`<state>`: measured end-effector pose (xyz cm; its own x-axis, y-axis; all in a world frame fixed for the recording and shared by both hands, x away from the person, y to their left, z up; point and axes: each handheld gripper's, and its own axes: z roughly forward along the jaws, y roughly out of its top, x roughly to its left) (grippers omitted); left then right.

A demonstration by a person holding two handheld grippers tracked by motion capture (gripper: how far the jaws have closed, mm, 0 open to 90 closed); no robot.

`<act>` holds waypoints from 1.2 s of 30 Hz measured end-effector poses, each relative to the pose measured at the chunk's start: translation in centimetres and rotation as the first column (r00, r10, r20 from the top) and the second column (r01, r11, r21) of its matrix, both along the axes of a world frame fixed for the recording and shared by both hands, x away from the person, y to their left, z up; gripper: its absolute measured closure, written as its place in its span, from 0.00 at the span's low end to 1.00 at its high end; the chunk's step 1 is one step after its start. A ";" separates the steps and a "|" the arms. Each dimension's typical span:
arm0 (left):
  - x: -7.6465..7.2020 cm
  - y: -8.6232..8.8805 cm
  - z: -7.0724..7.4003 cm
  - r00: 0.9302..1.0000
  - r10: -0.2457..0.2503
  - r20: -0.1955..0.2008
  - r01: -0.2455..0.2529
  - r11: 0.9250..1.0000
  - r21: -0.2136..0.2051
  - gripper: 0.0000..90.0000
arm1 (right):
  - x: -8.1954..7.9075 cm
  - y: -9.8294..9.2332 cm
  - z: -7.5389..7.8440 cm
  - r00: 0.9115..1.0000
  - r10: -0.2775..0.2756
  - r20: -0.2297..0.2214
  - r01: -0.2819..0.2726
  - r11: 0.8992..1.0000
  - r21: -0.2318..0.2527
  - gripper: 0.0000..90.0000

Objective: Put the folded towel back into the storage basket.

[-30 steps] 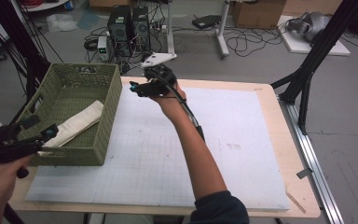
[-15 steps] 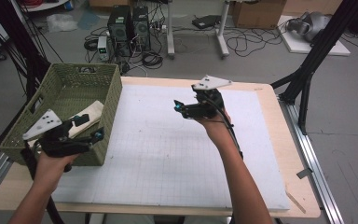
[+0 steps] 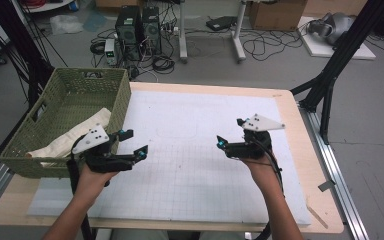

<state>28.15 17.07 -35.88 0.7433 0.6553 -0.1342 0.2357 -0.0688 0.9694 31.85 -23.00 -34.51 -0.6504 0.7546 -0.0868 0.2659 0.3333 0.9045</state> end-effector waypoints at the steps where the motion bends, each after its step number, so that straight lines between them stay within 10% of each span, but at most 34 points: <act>1: 0.0 -0.4 -0.3 1.000 -0.008 0.000 0.008 1.000 0.006 0.25 | -0.5 -0.4 -0.5 1.000 -0.008 -0.001 0.008 1.000 -0.004 0.13; 14: -0.2 -2.8 -4.0 0.999 -0.044 0.015 0.044 0.998 0.042 0.25 | -5.2 -5.0 -6.1 0.993 -0.116 -0.036 0.116 0.993 -0.016 0.13; 36: -0.7 -2.3 -5.6 0.999 -0.035 -0.017 0.036 0.997 0.069 0.25 | -6.2 -5.6 -6.5 0.987 -0.159 -0.011 0.159 0.987 -0.027 0.13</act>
